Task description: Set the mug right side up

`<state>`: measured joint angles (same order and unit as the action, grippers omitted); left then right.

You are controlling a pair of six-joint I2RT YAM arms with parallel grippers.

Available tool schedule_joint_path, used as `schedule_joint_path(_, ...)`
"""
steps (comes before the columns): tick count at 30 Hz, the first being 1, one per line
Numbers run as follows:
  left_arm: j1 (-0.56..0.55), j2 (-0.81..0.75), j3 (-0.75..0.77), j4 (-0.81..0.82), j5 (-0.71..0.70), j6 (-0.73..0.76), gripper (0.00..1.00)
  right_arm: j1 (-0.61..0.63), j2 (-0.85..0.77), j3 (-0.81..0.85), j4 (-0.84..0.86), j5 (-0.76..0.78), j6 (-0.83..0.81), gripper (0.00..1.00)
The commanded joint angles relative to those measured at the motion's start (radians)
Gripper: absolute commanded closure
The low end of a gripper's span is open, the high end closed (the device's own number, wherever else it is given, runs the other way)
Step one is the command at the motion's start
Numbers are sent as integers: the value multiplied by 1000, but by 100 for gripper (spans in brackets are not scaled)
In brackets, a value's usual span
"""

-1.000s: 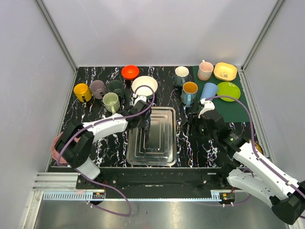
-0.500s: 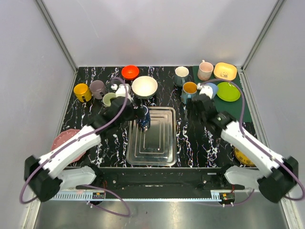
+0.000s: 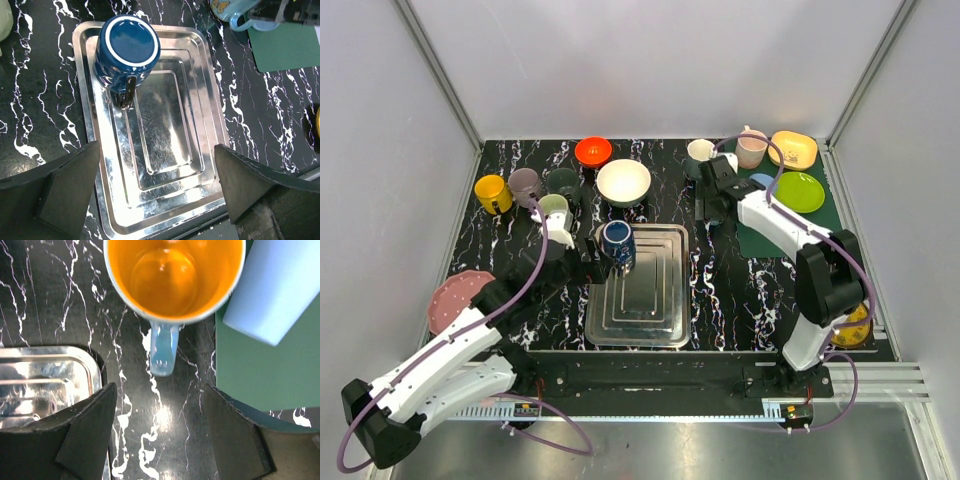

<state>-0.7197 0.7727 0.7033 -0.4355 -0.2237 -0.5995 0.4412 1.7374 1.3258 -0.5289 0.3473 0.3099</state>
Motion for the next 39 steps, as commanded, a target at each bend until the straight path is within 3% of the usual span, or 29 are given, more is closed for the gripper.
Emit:
schedule_joint_path(1,0,-26,-13,26,61,-2,1,-25,65,111,-6,2,-51,25)
schedule_joint_path(7,0,-6,-14,34,69,4,1,-68,152,188,-37,-22,-58,32)
schedule_joint_path(14,0,25,-10,44,86,6,1,-84,203,225,-49,-50,-52,48)
schedule_joint_path(17,0,27,-13,52,96,1,1,-88,217,239,-49,-53,-48,60)
schedule_joint_path(21,0,28,-13,60,98,1,2,-88,218,256,-49,-56,-49,89)
schedule_joint_path(22,0,28,-13,63,98,1,2,-88,214,257,-54,-54,-46,100)
schedule_joint_path(27,0,31,-8,70,81,0,3,-87,104,207,-31,-48,-20,100)
schedule_joint_path(31,0,34,-7,93,55,-6,3,-67,-77,152,-16,-88,-11,100)
schedule_joint_path(35,0,34,-18,150,32,-42,2,-61,-225,98,-20,-209,21,100)
schedule_joint_path(38,0,4,-79,286,69,-86,1,-62,-358,17,35,-363,67,100)
schedule_joint_path(39,0,-7,-103,408,86,-114,1,-61,-395,-49,106,-426,101,100)
